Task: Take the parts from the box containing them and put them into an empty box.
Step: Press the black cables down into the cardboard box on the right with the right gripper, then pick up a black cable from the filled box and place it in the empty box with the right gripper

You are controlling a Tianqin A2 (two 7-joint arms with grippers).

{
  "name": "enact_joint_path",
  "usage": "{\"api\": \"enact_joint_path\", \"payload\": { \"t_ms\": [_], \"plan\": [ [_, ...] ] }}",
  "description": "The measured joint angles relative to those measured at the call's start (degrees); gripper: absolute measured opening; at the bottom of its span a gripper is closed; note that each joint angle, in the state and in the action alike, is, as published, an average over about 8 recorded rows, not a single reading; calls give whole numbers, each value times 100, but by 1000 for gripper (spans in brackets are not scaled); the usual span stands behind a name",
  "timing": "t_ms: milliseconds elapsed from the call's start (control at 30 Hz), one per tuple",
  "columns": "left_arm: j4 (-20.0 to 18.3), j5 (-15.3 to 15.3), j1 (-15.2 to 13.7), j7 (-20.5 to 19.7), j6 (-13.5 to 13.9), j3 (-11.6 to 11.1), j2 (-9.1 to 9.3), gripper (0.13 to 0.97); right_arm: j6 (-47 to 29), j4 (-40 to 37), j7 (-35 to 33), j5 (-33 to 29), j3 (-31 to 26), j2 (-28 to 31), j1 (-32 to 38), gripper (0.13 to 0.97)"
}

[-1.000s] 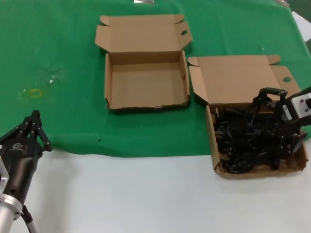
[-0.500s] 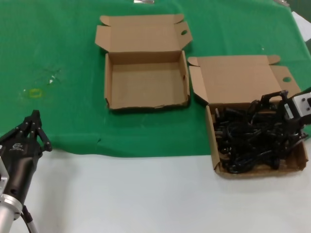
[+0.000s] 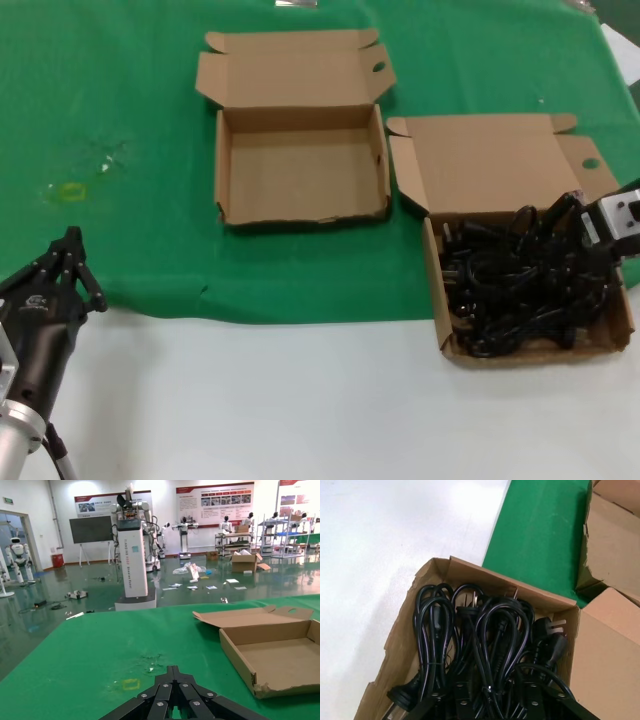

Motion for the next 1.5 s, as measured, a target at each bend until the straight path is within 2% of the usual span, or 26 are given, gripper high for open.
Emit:
{"api": "enact_joint_path", "payload": {
  "t_ms": [233, 367, 633, 1133, 1500],
  "plan": [
    [0, 0, 0, 0, 0, 0, 0, 144, -40, 288, 236, 77, 78, 75, -153, 297],
    [0, 0, 0, 0, 0, 0, 0, 144, -56, 436, 342, 109, 113, 125, -231, 297],
    [0, 0, 0, 0, 0, 0, 0, 144, -85, 576, 420, 115, 154, 229, -282, 207],
    [0, 2, 0, -3, 0, 0, 0, 144, -301, 1330, 1003, 168, 323, 526, -225, 197],
    [0, 2, 0, -2, 0, 0, 0, 144, -474, 1639, 1346, 145, 369, 463, 177, 195]
  ]
}}
